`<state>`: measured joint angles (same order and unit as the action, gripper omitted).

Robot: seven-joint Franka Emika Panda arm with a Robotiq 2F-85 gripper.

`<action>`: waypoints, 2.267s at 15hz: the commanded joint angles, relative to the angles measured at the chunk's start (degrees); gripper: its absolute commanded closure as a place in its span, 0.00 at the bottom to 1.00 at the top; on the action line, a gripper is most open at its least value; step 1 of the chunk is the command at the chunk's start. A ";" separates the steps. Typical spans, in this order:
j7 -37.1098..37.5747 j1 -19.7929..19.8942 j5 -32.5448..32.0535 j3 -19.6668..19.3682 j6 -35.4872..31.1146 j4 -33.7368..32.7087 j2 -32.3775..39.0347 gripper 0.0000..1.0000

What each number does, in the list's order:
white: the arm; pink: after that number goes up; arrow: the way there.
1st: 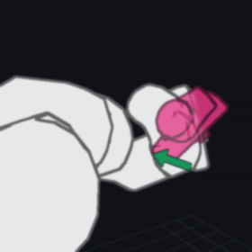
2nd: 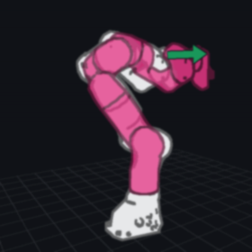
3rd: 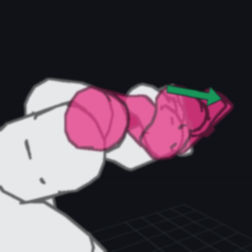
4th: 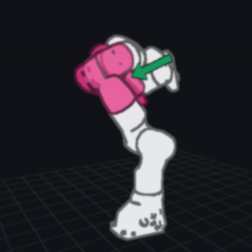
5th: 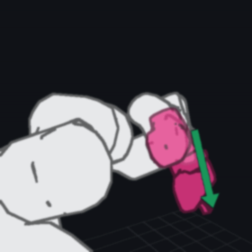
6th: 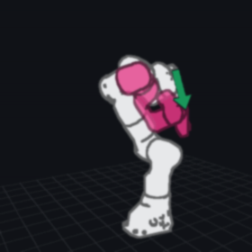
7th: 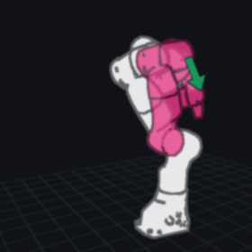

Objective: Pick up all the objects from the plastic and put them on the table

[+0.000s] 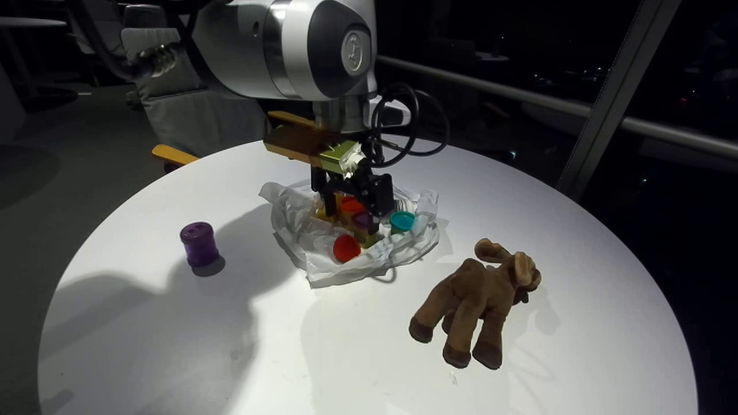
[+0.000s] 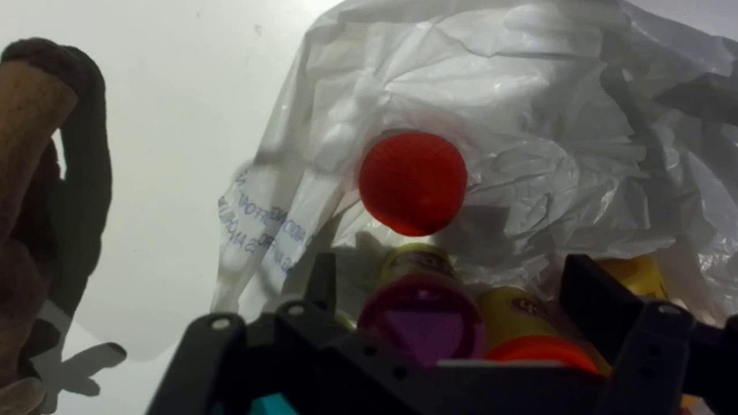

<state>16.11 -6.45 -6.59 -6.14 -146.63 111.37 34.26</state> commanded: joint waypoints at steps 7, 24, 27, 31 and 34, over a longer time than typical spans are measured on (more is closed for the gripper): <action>-0.23 -0.52 -1.81 -1.58 1.40 -5.65 3.39 0.34; 1.09 -2.88 -2.47 1.52 7.31 15.11 -21.66 0.72; 3.87 -3.12 -2.68 4.21 4.62 23.21 -26.18 0.72; 9.55 -3.26 -4.30 6.19 -4.16 30.10 -25.25 0.72; 15.46 -3.94 -7.18 4.46 -12.01 32.66 -22.76 0.72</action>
<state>26.28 -9.60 -10.97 -0.14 -152.29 141.35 10.91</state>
